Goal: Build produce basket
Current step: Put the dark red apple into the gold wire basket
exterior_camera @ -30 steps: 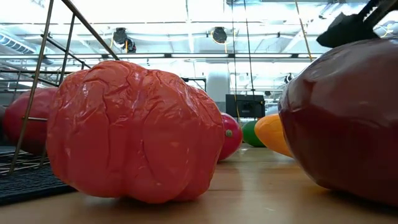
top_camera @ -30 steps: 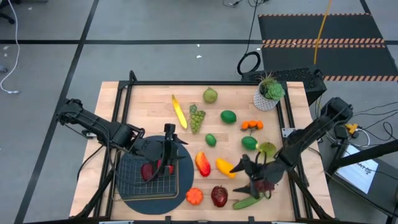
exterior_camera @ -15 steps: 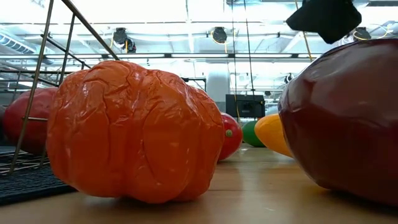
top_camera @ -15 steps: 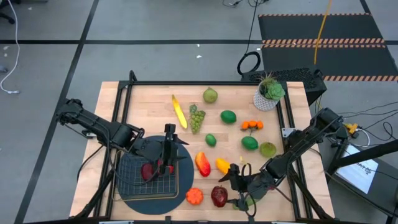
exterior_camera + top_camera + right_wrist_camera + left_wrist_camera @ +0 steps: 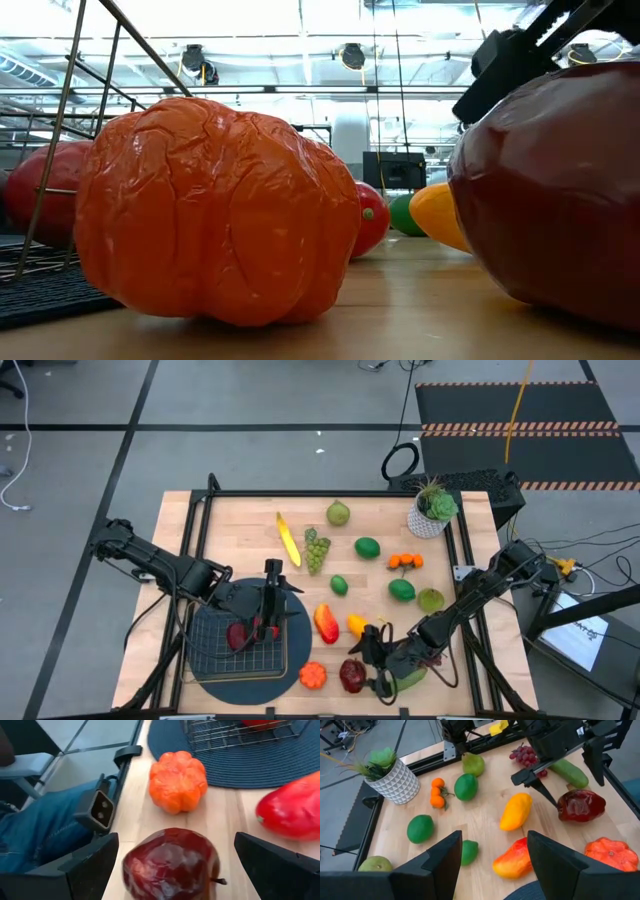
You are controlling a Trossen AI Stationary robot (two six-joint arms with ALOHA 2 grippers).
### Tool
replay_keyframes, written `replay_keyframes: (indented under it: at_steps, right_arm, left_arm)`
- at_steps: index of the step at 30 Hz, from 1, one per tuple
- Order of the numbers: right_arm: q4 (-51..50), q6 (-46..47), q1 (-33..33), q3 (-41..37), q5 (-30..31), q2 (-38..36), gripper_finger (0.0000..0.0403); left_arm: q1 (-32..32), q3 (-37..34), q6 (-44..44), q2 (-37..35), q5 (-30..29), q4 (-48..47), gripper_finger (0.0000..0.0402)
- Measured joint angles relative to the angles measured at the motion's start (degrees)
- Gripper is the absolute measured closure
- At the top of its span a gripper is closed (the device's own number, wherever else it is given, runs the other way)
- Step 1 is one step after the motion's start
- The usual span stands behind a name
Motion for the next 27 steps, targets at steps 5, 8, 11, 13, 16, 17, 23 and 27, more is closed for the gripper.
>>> replay_keyframes:
  at_steps: [5,8,11,13,16,17,23,27]
  right_arm:
    - [0.20,-0.87,0.04,-0.03,-0.24,0.03,0.0012]
    - [0.19,-0.66,0.04,-0.14,-0.22,0.59,0.0012]
    - [0.93,-0.15,0.04,-0.15,-0.32,1.50,0.0012]
    - [1.58,0.34,0.04,-0.15,-1.84,2.72,0.0011]
    - [4.16,0.04,0.04,-0.20,-3.22,4.42,0.0011]
    - [4.68,-0.28,0.04,-0.20,-3.31,4.67,0.0011]
    - [5.06,-0.92,0.02,-0.17,-3.28,5.61,0.0011]
    - [4.66,-2.33,0.04,-0.17,-3.28,5.66,0.0011]
  left_arm:
    - [0.00,0.00,0.04,0.00,0.50,0.07,0.0178]
    - [0.00,0.00,0.04,0.00,0.68,0.09,0.0179]
    - [0.00,0.00,0.04,0.00,0.68,0.13,0.0179]
    - [0.00,0.00,0.07,0.00,0.68,0.18,0.0178]
    - [0.00,0.00,0.08,0.00,0.68,0.35,0.0178]
    - [0.00,0.00,0.10,0.00,0.68,0.47,0.0178]
    - [0.00,0.00,0.66,0.00,1.16,1.38,0.0178]
    - [0.00,0.00,0.66,0.00,1.31,1.39,0.0178]
